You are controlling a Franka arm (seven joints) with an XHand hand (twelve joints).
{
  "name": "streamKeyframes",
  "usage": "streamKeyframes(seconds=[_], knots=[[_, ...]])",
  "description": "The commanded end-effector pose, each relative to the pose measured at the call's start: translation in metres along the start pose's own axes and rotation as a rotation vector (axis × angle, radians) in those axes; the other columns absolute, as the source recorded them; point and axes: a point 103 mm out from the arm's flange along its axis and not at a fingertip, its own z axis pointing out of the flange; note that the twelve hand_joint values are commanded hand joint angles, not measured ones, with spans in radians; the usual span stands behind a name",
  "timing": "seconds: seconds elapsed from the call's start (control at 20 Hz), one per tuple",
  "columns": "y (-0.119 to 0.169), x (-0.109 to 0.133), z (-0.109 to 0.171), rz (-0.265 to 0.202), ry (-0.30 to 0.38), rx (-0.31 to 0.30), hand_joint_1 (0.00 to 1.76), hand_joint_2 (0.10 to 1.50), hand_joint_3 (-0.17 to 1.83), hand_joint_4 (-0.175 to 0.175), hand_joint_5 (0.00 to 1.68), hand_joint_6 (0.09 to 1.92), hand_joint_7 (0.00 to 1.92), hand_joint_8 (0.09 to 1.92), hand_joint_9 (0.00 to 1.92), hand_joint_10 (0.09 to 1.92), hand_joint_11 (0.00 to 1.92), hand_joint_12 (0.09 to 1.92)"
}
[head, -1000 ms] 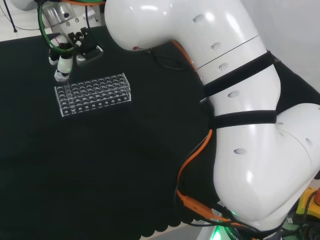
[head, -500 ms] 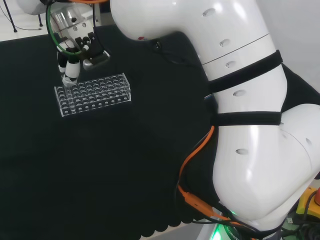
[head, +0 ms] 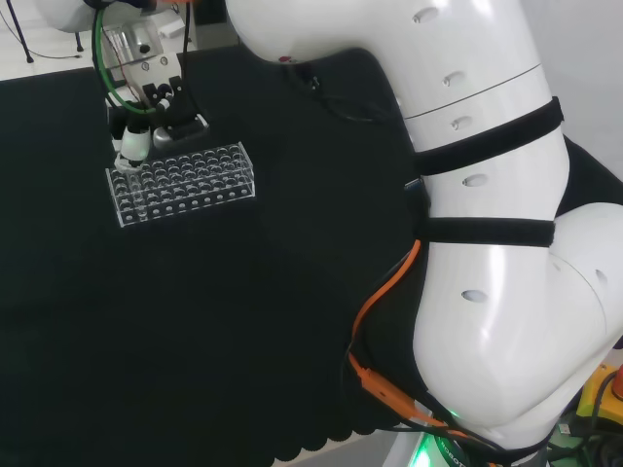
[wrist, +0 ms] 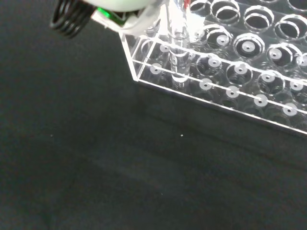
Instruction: Pick up the test tube.
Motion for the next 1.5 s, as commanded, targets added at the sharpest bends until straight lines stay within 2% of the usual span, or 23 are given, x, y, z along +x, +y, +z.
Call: streamKeyframes(seconds=[0.05, 0.2, 0.35, 0.55, 0.7, 0.9, 1.1, 1.35, 1.4, 1.5], knots=[[0.015, 0.016, -0.008, -0.004, -0.01, -0.03, 1.03, 0.6, 0.72, -0.175, 0.67, 0.77, 0.96, 0.79, 0.82, 0.81, 0.45, 1.45], [0.017, 0.018, -0.01, 0.002, -0.02, -0.051, 1.07, 0.59, 0.75, -0.175, 0.73, 0.78, 1.05, 0.77, 0.89, 0.79, 0.52, 1.42], [0.019, 0.018, -0.009, 0.017, -0.03, -0.068, 1.12, 0.57, 0.78, -0.175, 0.86, 0.75, 1.2, 0.71, 1.0, 0.73, 0.65, 1.36], [0.017, 0.018, -0.003, 0.028, -0.041, -0.063, 1.19, 0.56, 0.78, -0.175, 0.97, 0.7, 1.32, 0.63, 1.11, 0.68, 0.75, 1.32], [0.014, 0.018, 0.004, 0.026, -0.034, -0.057, 1.2, 0.54, 0.79, -0.175, 0.96, 0.7, 1.31, 0.63, 1.12, 0.67, 0.77, 1.31], [0.013, 0.019, 0.006, 0.023, -0.033, -0.056, 1.21, 0.52, 0.81, -0.175, 0.89, 0.76, 1.18, 0.73, 1.05, 0.72, 0.73, 1.34], [0.015, 0.018, 0.004, 0.024, -0.046, -0.06, 1.21, 0.52, 0.82, -0.175, 0.87, 0.78, 1.12, 0.78, 1.02, 0.75, 0.71, 1.35], [0.017, 0.017, 0.004, 0.03, -0.071, -0.085, 1.24, 0.52, 0.83, -0.175, 0.93, 0.76, 1.28, 0.69, 1.09, 0.71, 0.78, 1.31], [0.018, 0.017, 0.004, 0.032, -0.078, -0.088, 1.22, 0.63, 0.7, -0.175, 1.0, 0.78, 1.31, 0.67, 1.11, 0.7, 0.79, 1.3], [0.019, 0.017, 0.006, 0.038, -0.091, -0.095, 1.27, 0.83, 0.37, -0.175, 1.1, 0.75, 1.24, 0.69, 1.15, 0.67, 0.83, 1.28]])
